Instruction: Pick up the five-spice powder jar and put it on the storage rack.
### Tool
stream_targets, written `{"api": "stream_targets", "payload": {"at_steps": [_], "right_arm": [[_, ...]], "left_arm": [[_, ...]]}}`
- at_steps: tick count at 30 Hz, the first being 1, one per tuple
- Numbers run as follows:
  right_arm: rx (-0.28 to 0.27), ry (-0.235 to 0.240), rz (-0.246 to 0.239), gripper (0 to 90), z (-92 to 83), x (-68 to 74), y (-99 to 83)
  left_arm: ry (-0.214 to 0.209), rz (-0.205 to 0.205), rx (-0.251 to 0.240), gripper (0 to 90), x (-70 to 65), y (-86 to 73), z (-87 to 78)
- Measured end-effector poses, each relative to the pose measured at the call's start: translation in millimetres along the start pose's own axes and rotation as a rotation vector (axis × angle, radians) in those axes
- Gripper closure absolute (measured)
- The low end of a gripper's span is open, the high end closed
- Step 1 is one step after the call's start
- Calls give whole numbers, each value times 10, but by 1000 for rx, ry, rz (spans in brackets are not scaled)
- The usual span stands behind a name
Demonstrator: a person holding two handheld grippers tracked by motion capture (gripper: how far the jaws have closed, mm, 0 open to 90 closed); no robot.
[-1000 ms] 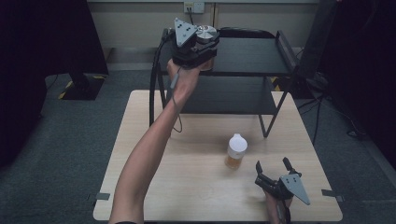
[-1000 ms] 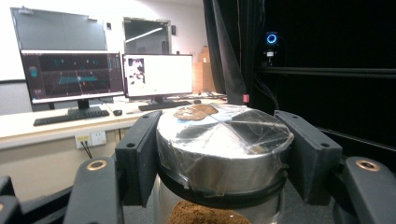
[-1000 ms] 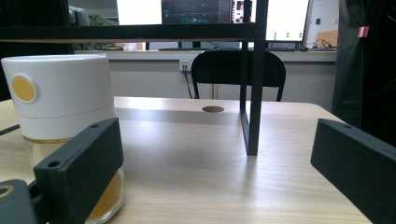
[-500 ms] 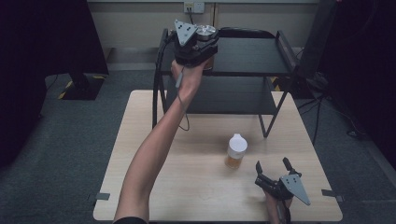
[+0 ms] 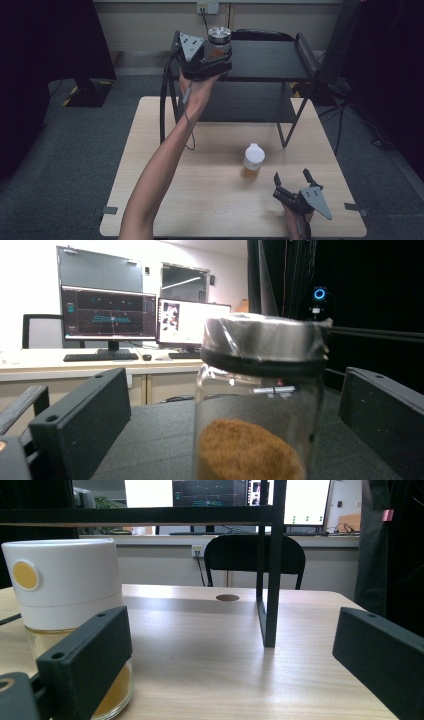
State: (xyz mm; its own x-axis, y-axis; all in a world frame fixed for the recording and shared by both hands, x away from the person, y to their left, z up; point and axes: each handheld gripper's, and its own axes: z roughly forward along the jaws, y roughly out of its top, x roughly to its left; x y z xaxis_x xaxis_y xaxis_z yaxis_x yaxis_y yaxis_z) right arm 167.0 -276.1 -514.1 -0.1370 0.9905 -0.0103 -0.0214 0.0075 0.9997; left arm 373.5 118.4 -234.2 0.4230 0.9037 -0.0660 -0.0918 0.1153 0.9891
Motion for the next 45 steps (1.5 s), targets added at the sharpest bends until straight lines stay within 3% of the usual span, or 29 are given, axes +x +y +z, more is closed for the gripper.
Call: {"api": "stream_targets", "payload": {"at_steps": [6,9,16,19,22,26,33,34,35,36,37,38,39,40,45], "right_arm": [[1,-7,2,8,-4,5,2],[0,-7,-1,8,-4,8,1],[1,-8,0,8,-2,10,2],[2,-9,0,9,-1,11,3],[1,-10,0,9,-2,13,2],[3,-9,0,9,-1,10,5],[3,-11,1,9,0,12,5],[3,-11,1,9,0,11,6],[6,-12,1,9,3,12,11],[6,-12,1,9,3,12,11],[7,-11,1,9,2,11,12],[7,-11,1,9,2,11,12],[6,-12,0,9,2,12,11],[6,-12,0,9,2,12,11],[7,-13,1,10,2,14,11]], "left_arm": [[-33,13,-6,0,-3,43,-150],[-64,53,-8,0,-41,27,-318],[-46,86,-33,0,-130,-52,-611],[-62,62,-24,0,-120,-26,-749],[-47,81,-30,0,-148,-18,-883],[-52,69,-4,0,-122,-8,-1004],[-25,66,-20,1,-73,-277,-1179],[-23,76,-21,1,-62,-335,-1199],[6,125,-7,2,-70,-437,-1243],[6,125,-7,0,-70,-437,-1243],[7,120,-7,0,-24,-576,-1297],[7,120,-7,0,-24,-576,-1297],[-6,83,22,0,54,-683,-1353],[-6,83,22,0,54,-683,-1353],[58,56,33,0,36,-1067,-1525]]}}
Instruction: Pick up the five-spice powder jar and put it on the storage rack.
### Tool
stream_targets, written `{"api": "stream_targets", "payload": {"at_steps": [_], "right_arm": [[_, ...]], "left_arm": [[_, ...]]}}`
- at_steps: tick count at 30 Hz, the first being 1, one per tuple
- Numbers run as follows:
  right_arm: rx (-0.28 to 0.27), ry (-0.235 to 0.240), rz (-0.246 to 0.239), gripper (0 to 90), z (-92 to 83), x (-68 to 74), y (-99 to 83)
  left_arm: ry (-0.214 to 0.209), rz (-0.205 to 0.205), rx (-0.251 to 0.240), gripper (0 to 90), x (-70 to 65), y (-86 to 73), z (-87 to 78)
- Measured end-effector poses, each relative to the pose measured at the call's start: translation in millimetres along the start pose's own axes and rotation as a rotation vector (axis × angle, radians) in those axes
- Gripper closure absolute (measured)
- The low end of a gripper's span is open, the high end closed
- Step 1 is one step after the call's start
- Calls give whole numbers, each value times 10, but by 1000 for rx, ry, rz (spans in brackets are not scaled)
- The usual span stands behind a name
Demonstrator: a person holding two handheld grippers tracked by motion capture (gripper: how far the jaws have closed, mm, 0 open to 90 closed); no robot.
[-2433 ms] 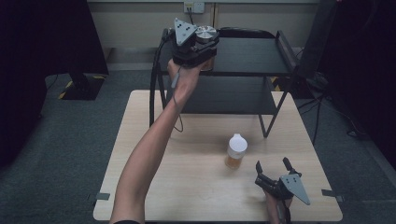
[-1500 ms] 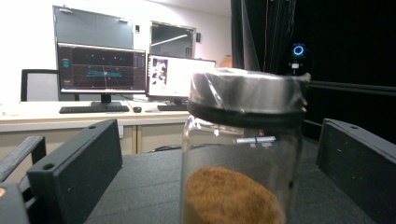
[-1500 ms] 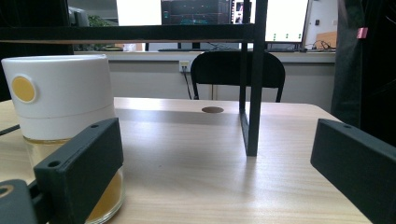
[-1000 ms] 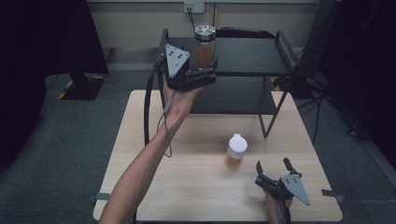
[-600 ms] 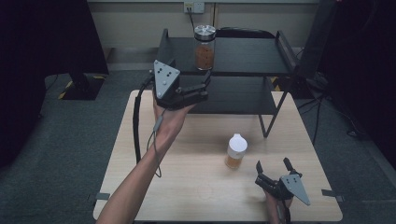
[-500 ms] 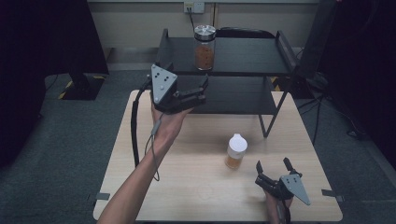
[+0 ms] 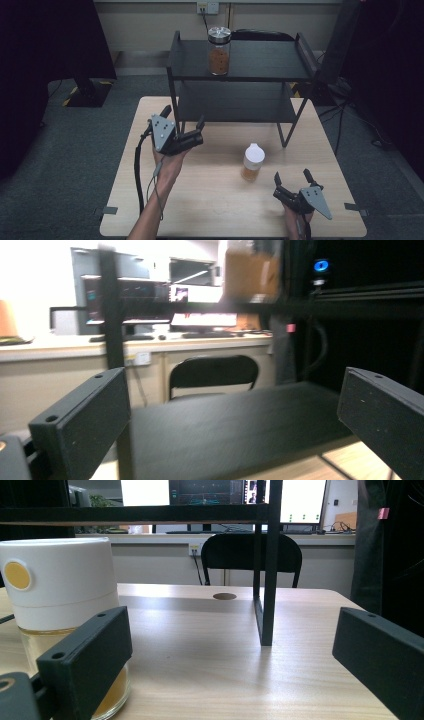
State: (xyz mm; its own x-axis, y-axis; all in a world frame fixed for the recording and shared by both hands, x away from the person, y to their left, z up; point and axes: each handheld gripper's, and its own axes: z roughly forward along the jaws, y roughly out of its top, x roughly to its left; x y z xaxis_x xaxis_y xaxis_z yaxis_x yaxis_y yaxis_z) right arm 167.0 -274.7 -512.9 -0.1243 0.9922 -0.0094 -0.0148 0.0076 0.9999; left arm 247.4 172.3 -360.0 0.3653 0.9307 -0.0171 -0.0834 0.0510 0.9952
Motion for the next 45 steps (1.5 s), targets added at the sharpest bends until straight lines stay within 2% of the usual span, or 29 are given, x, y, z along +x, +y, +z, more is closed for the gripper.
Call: {"api": "stream_targets", "payload": {"at_steps": [2,4,7,10,15,18,21,23,24,28,31,33,39,42,43,45], "right_arm": [[1,-1,-1,10,1,3,1],[3,0,1,10,4,2,5],[0,0,-1,10,0,1,0],[1,0,0,10,0,2,1],[-2,1,-1,10,-1,1,-4],[-3,1,-1,10,-2,1,-5],[-4,0,-1,10,-2,2,-7],[-4,1,-1,10,-2,2,-7],[-4,1,-1,10,-3,2,-8],[-1,1,-2,10,0,3,-2],[-3,0,-2,10,-2,4,-6],[-3,0,-1,10,-2,3,-5],[-4,0,-2,10,-2,4,-7],[-4,0,-2,10,-3,5,-7],[-6,1,-2,10,-4,3,-11],[-6,0,-2,10,-4,4,-10]], "left_arm": [[7,18,2,0,-33,-149,-62],[21,20,2,0,-87,-271,-128],[20,27,-10,0,-146,-469,-240],[23,56,1,1,-202,-624,-336],[40,60,10,3,-260,-902,-443],[67,61,25,0,-284,-1003,-483],[78,36,17,0,-274,-1100,-548],[92,63,19,2,-277,-1160,-596],[98,63,23,3,-271,-1191,-622],[129,23,35,2,-242,-1297,-693],[129,6,51,2,-213,-1352,-687],[142,13,61,0,-221,-1388,-678],[151,-18,61,0,-207,-1500,-667],[159,-5,69,0,-233,-1524,-651],[167,15,64,3,-254,-1537,-647],[170,13,66,3,-255,-1534,-646]]}}
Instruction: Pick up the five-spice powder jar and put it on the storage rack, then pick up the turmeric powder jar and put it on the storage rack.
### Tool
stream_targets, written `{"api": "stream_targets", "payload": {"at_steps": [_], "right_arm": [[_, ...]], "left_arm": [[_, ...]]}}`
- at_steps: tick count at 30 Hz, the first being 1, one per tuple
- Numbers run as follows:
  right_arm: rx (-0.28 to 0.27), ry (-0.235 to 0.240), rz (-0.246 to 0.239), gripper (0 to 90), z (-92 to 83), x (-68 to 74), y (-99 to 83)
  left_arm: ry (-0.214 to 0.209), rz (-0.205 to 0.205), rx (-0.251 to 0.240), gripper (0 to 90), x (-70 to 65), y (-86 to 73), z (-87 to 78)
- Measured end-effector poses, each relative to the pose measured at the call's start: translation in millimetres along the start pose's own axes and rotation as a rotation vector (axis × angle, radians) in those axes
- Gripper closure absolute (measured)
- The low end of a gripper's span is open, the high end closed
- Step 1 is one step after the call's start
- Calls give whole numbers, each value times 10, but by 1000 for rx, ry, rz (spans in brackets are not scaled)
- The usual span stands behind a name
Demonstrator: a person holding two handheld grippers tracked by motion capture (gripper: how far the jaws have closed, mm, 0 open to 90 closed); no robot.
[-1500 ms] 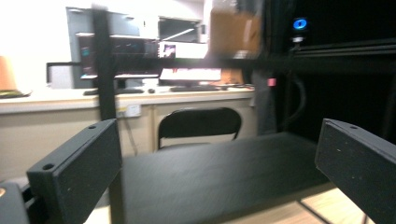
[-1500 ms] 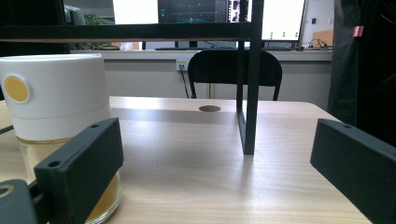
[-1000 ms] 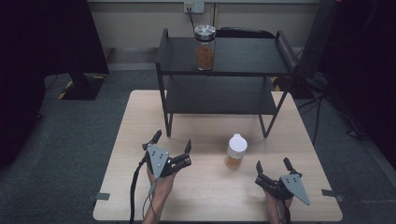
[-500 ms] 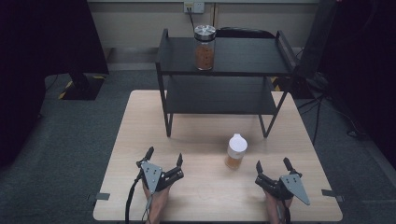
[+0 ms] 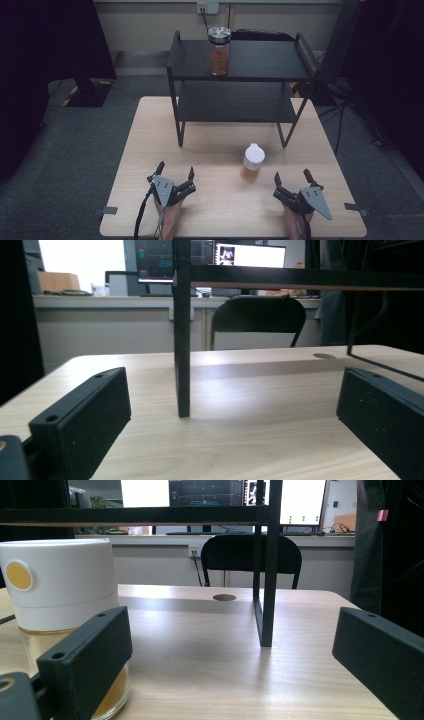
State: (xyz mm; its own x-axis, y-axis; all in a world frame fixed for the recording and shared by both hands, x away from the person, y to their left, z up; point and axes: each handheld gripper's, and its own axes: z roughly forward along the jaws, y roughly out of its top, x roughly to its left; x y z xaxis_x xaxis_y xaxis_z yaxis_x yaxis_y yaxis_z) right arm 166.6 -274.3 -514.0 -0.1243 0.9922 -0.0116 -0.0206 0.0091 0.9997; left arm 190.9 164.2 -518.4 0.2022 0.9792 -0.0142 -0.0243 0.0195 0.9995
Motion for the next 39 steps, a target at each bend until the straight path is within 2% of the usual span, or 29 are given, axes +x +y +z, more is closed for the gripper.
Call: {"api": "stream_targets", "payload": {"at_steps": [4,9,30,39], "right_arm": [[-1,-1,0,10,-2,1,-2],[-1,0,-1,10,-3,0,-3],[0,-2,0,9,-1,4,-1],[-3,-15,1,0,-3,25,-6]], "left_arm": [[17,21,10,0,-51,15,9],[28,13,5,0,-67,7,-2],[9,10,5,0,-36,6,-3],[15,10,4,0,-47,6,-2]]}}
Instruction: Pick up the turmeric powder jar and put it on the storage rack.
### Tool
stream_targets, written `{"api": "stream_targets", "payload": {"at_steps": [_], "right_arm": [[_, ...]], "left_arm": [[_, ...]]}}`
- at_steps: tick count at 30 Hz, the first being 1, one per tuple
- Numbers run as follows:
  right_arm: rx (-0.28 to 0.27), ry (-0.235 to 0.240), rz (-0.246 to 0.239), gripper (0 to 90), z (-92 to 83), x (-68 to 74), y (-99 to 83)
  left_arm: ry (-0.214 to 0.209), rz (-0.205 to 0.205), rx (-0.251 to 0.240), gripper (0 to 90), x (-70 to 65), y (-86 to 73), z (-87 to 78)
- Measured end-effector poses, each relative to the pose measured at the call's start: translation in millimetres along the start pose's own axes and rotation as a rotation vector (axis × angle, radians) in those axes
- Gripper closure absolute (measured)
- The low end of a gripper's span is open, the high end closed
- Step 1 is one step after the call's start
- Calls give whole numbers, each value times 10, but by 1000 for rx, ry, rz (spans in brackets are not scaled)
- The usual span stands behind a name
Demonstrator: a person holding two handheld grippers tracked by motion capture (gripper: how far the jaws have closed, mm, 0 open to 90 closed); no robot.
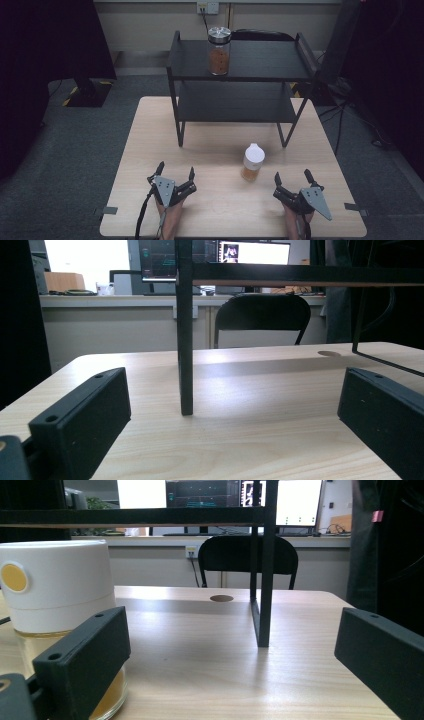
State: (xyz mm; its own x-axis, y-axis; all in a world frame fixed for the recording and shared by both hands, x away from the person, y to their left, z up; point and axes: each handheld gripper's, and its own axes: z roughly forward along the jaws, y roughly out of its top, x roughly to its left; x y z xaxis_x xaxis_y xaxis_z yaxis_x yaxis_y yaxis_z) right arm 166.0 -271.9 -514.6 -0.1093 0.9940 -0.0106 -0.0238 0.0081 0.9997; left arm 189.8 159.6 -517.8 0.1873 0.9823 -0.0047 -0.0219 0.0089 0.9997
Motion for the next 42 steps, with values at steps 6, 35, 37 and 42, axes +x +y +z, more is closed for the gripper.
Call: {"api": "stream_targets", "payload": {"at_steps": [6,35,37,42], "right_arm": [[-3,4,30,0,0,-28,-3],[-58,203,29,0,485,438,547],[-37,199,29,0,520,475,520],[-6,171,3,10,561,547,424]], "left_arm": [[0,0,0,0,0,1,1],[-12,0,1,0,16,2,0],[-6,0,1,0,5,1,0],[-1,1,1,0,-2,2,0]]}}
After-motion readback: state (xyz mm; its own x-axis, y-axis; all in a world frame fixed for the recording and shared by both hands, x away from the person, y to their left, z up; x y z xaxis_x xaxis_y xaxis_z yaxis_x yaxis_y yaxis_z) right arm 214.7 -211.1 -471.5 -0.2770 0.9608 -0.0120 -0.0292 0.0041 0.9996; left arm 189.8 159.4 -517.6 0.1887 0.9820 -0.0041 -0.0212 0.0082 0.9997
